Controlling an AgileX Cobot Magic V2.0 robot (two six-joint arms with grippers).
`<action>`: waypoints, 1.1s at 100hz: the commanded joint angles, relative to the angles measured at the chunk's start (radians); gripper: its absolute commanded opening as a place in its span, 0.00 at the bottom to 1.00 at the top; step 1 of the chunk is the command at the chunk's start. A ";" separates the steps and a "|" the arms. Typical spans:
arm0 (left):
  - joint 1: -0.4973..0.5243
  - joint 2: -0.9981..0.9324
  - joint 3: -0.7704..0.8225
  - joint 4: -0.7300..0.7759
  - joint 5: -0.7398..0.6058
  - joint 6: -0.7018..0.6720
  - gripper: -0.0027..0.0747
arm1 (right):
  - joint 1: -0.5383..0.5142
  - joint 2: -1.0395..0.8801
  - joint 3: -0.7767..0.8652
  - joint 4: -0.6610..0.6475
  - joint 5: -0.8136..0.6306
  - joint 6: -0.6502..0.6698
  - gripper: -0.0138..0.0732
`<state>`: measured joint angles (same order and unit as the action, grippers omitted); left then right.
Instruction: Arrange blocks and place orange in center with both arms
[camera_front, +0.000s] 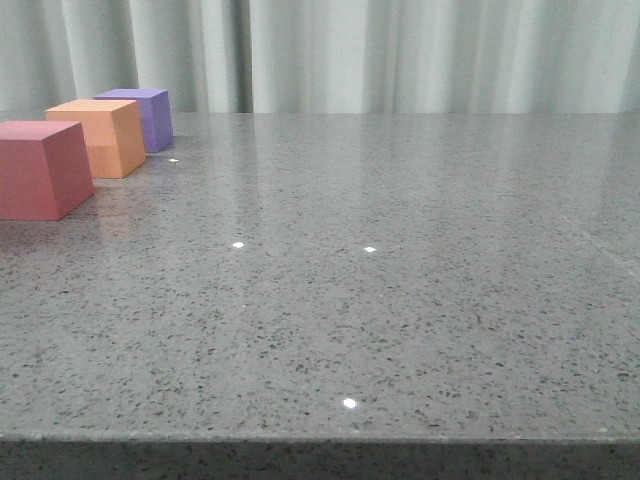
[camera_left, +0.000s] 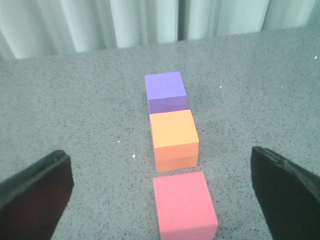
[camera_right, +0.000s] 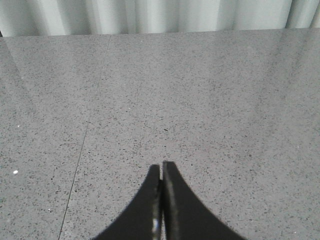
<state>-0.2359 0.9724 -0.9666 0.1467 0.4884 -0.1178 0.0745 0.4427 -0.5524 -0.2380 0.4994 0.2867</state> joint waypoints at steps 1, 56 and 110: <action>0.004 -0.121 0.056 0.000 -0.116 -0.001 0.91 | -0.007 0.004 -0.025 -0.024 -0.065 0.000 0.08; 0.004 -0.570 0.352 0.000 -0.124 -0.001 0.23 | -0.007 0.004 -0.025 -0.024 -0.065 0.000 0.08; 0.004 -0.570 0.356 0.000 -0.120 -0.001 0.01 | -0.007 0.004 -0.025 -0.024 -0.065 0.000 0.08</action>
<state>-0.2339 0.3961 -0.5867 0.1467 0.4449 -0.1178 0.0745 0.4427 -0.5524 -0.2380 0.4994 0.2867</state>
